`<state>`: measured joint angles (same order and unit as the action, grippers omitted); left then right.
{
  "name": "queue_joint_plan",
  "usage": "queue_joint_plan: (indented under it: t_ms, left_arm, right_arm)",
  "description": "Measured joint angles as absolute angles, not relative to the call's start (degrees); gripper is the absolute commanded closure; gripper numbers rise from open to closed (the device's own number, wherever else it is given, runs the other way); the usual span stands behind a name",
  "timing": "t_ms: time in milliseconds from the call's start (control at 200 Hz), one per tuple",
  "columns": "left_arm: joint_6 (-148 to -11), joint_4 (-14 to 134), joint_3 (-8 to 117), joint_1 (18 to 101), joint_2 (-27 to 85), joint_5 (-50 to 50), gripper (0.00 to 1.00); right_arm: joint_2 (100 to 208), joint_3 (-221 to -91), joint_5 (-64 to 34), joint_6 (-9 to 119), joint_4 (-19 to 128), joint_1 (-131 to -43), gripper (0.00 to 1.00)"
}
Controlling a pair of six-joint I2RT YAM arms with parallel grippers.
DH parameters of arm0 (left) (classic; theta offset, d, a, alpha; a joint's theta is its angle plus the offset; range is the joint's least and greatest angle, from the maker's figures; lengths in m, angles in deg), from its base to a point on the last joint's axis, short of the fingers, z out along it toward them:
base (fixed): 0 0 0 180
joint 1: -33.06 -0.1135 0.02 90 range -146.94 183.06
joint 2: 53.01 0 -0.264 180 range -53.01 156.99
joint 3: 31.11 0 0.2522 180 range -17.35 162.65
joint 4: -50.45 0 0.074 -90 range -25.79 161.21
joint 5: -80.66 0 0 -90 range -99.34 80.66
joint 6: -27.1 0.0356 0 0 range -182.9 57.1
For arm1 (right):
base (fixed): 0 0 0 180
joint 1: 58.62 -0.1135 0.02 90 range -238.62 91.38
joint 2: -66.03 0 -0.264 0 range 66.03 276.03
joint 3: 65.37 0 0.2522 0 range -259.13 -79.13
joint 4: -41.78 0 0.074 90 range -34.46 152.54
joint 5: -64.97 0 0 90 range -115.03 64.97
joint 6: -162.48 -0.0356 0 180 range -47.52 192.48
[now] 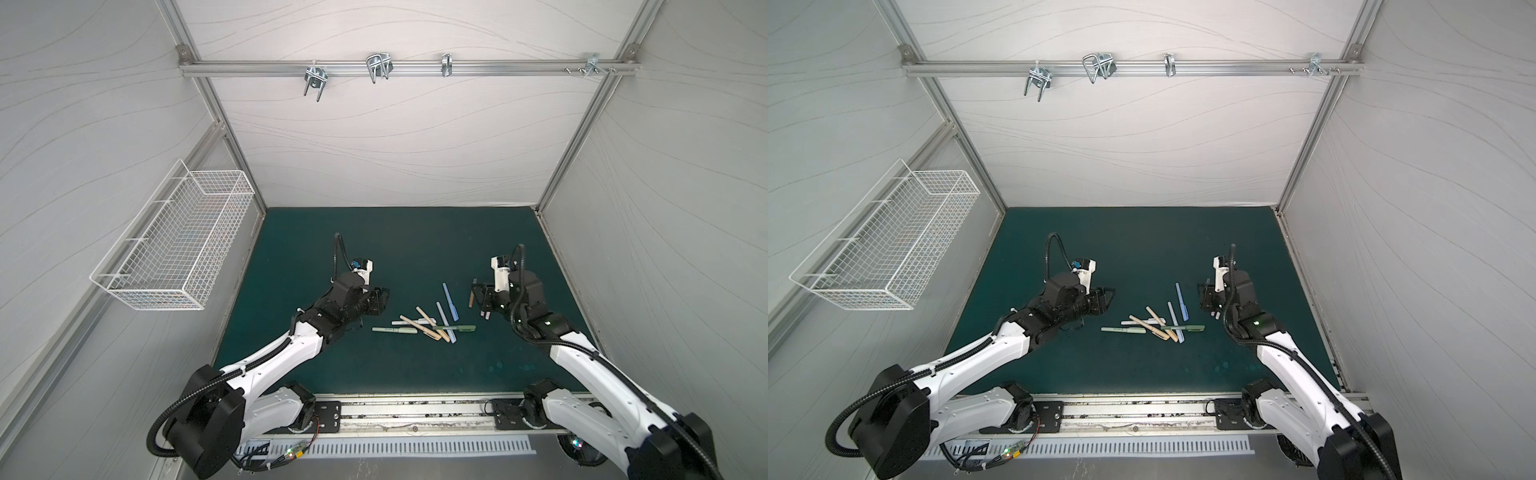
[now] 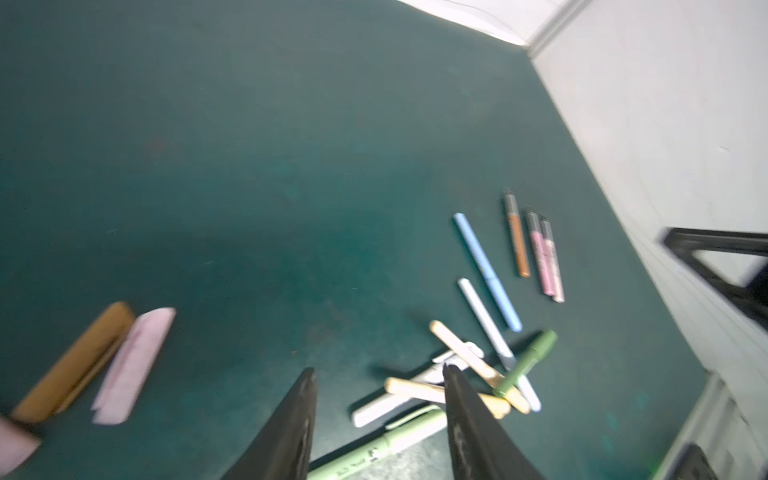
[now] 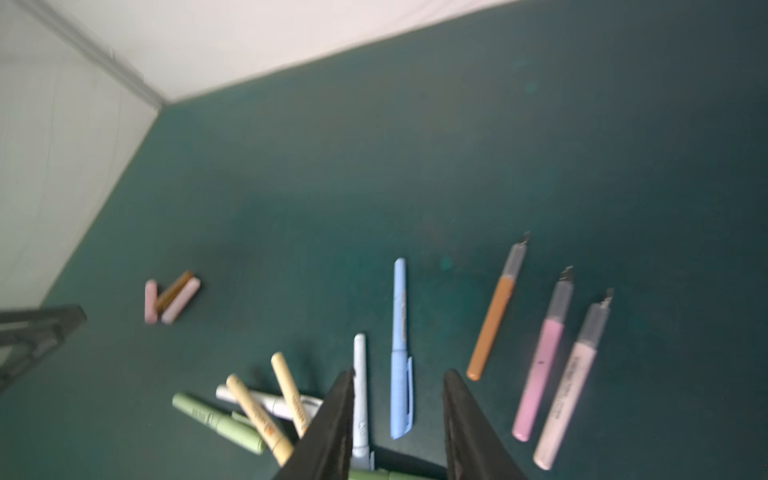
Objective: Open the pen caps
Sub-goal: 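Reach the right gripper into the pen pile and grasp the light blue pen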
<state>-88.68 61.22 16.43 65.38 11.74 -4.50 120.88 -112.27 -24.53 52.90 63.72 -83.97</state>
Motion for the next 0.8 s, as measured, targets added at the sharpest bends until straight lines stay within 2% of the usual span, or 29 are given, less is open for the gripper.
queue_joint_plan:
  t_ms: [280,615,800]
  left_arm:
    - [-87.72,56.46,15.8,65.53,13.44,3.05,0.5]
    - [-86.41,54.51,15.82,67.89,17.64,8.79,0.5]
    - [-86.01,54.6,15.93,68.44,19.47,9.78,0.5]
  right_arm:
    - [135.61,-120.89,-27.29,55.05,67.53,-90.44,0.64]
    - [147.92,-126.81,-30.35,54.89,72.86,-91.29,0.64]
    - [152.13,-128.95,-30.39,54.83,74.15,-91.29,0.72]
